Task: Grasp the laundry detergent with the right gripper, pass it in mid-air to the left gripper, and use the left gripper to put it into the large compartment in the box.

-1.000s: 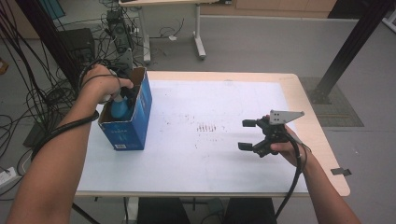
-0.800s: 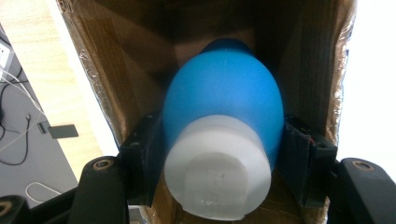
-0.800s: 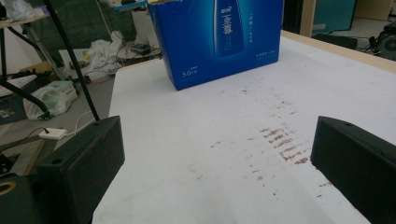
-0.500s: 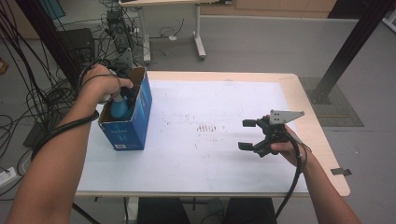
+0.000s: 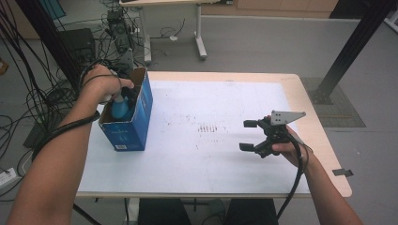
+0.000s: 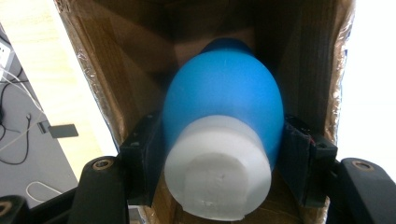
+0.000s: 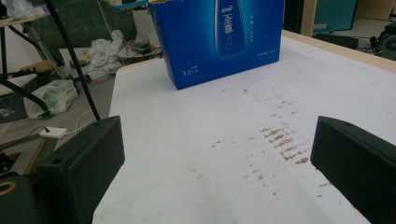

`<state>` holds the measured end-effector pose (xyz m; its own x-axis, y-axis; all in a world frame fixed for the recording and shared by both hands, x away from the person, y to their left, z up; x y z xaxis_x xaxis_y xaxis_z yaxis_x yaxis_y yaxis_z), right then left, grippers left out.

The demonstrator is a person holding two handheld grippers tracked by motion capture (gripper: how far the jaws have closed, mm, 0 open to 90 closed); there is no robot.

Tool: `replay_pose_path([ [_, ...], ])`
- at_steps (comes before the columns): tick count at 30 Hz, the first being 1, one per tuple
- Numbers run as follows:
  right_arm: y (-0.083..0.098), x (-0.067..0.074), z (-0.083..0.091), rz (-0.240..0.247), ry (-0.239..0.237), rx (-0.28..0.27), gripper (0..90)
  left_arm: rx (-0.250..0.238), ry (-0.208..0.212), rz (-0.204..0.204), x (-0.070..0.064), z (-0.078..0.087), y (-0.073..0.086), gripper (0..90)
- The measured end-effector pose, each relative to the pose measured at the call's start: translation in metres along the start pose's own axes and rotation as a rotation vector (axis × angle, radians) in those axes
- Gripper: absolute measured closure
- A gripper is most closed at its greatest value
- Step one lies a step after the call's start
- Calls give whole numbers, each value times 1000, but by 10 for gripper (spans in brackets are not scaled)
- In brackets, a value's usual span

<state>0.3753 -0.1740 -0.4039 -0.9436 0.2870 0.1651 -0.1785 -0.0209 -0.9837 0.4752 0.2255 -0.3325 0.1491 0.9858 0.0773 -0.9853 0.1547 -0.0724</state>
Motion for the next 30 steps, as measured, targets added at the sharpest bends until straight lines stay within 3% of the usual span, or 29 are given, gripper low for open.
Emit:
replay_pose_path([
  [14, 3, -2, 1, -5, 7, 6, 31, 3, 37, 1, -1, -1, 1, 348],
  [19, 3, -1, 1, -5, 3, 6, 31, 9, 29, -2, -2, -1, 1, 298],
  [30, 4, -2, 2, -5, 6, 4, 31, 5, 36, -7, -3, 9, 1, 311],
])
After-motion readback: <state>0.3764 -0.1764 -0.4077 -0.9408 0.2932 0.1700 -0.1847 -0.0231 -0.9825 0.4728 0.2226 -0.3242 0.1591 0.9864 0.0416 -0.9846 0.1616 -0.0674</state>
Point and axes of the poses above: each handheld gripper's, and its own axes: z roughly backward along the jaws, y roughly out of its underside, x roughly to its left, the point moved 8 cm from there along -z, roughly forward along the jaws, and after that the axes turned 11 degrees about -x, right-handed, at the moved point
